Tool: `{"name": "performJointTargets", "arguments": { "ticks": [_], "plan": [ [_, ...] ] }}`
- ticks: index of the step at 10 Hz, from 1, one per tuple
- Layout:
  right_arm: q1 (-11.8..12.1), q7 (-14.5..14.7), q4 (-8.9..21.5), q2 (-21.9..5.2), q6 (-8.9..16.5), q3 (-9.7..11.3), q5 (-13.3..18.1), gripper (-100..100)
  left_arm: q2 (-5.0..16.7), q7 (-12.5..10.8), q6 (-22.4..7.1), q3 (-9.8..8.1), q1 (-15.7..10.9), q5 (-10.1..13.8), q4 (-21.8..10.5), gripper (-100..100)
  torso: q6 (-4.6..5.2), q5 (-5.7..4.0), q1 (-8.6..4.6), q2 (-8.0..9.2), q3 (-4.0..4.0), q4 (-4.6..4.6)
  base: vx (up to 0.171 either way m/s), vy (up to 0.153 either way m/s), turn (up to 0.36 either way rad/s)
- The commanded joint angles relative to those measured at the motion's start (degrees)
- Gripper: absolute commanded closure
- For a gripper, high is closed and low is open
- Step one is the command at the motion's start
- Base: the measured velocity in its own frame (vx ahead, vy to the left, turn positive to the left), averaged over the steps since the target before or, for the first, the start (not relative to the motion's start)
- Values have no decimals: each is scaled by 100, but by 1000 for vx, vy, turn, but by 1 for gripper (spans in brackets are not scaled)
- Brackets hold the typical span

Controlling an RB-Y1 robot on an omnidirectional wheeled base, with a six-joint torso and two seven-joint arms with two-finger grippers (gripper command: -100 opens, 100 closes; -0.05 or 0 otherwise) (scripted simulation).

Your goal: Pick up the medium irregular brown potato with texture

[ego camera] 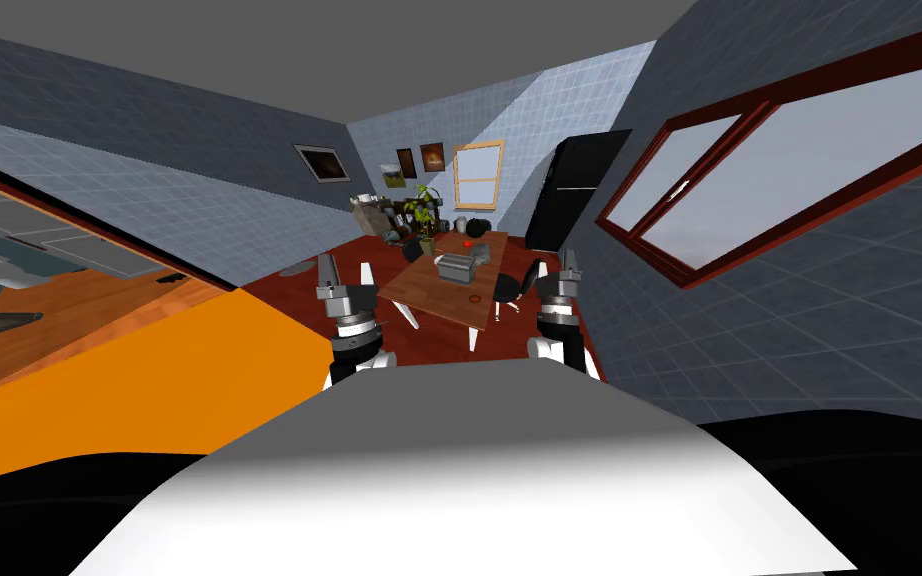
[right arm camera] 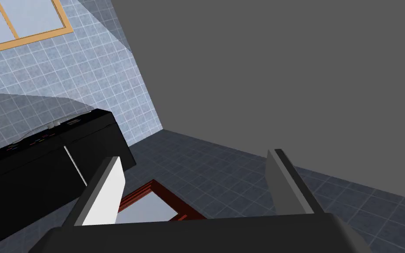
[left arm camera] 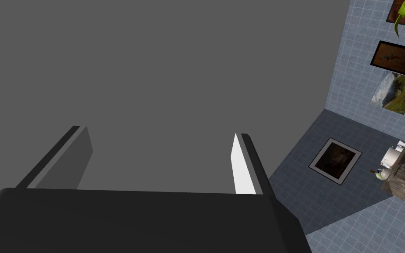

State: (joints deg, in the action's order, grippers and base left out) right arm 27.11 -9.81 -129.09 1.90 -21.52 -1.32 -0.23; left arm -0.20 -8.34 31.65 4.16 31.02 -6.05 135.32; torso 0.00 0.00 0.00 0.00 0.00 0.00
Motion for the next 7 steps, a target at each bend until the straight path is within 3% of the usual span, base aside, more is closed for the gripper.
{"name": "performJointTargets", "arguments": {
  "ticks": [1,3,7],
  "plan": [
    [54,-6,82,-210,17,12,18,-100,0,0,0,0,0,0,0,0,0,0,0,0,0,0,-20,-29,90],
    [164,-16,279,-554,62,38,58,-100,0,0,0,0,-1,0,0,0,-1,-5,-23,17,9,3,-65,-71,128],
    [446,-24,940,-1274,237,138,187,-100,1,0,0,-1,-1,0,-1,0,-1,-9,-39,39,23,9,-100,-97,270]
  ]
}}
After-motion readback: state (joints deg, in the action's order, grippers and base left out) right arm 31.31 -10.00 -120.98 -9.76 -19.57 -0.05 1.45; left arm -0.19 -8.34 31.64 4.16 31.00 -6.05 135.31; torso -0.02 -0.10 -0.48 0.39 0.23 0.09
